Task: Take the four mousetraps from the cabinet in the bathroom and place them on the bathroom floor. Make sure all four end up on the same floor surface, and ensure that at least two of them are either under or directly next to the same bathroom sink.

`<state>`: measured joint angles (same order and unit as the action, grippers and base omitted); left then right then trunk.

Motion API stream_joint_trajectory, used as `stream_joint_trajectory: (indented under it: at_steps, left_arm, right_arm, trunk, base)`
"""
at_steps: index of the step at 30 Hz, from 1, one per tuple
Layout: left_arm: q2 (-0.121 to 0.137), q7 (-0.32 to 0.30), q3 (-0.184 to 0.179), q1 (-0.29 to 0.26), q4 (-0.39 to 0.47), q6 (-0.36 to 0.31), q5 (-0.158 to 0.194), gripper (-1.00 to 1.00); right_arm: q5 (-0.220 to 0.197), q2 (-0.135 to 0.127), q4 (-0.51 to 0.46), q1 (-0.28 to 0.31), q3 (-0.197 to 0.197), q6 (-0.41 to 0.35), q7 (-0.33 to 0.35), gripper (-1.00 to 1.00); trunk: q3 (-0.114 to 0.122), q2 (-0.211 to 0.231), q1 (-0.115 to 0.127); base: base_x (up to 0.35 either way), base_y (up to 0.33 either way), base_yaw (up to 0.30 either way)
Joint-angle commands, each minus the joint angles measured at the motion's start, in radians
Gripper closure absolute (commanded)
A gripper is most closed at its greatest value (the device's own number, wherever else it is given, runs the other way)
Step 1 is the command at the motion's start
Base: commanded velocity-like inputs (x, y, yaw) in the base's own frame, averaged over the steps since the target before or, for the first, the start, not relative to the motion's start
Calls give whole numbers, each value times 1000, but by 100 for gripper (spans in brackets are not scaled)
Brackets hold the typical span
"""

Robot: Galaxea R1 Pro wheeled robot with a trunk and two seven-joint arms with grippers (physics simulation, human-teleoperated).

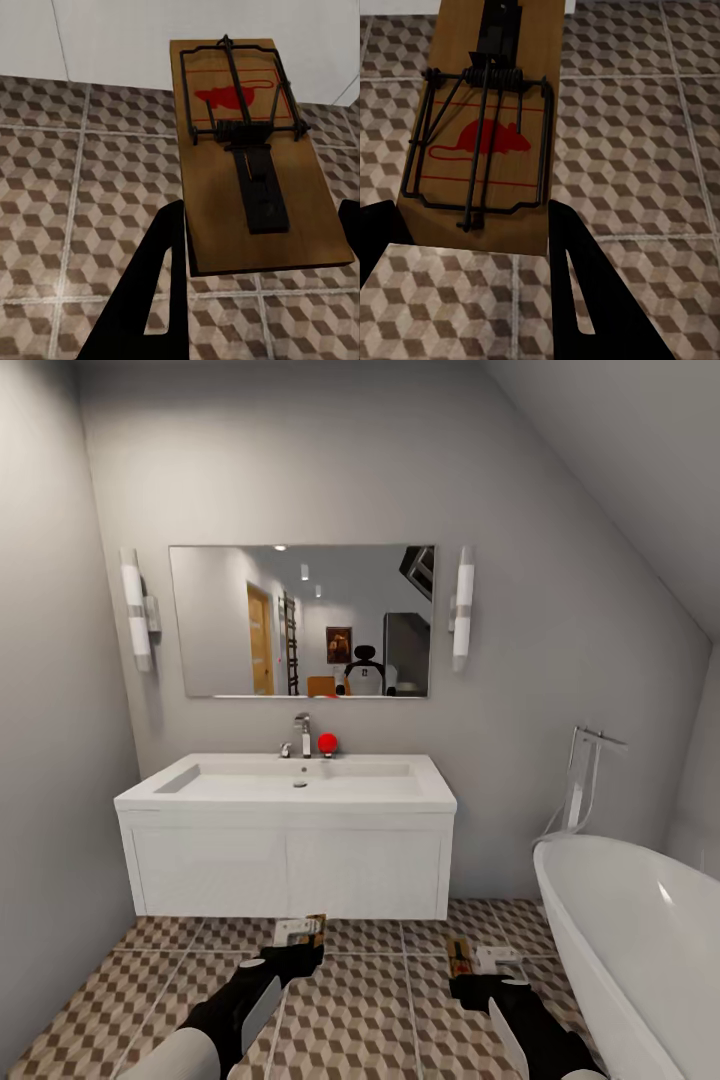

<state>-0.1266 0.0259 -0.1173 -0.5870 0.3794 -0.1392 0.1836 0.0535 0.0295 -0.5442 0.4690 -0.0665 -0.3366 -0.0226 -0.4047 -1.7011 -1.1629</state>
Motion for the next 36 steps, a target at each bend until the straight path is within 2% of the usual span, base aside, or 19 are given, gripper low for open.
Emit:
stream_joint_trajectory:
  at_steps: [1, 13, 36]
  left_arm:
    - [4, 5, -7, 0, 2, -5, 16, 100]
    - [17, 3, -7, -1, 0, -4, 28, 100]
    - [18, 5, -7, -1, -2, -5, 30, 100]
  right_arm:
    - [2, 1, -2, 0, -6, -6, 3, 100]
    - [6, 5, 0, 0, -4, -5, 3, 100]
    - [2, 6, 1, 0, -4, -4, 5, 100]
  trunk:
    - [-4, -8, -4]
    - [-42, -92, -50]
    - [-114, -253, -138]
  base:
    - [0, 0, 0]
    - [0, 0, 0]
    - [0, 0, 0]
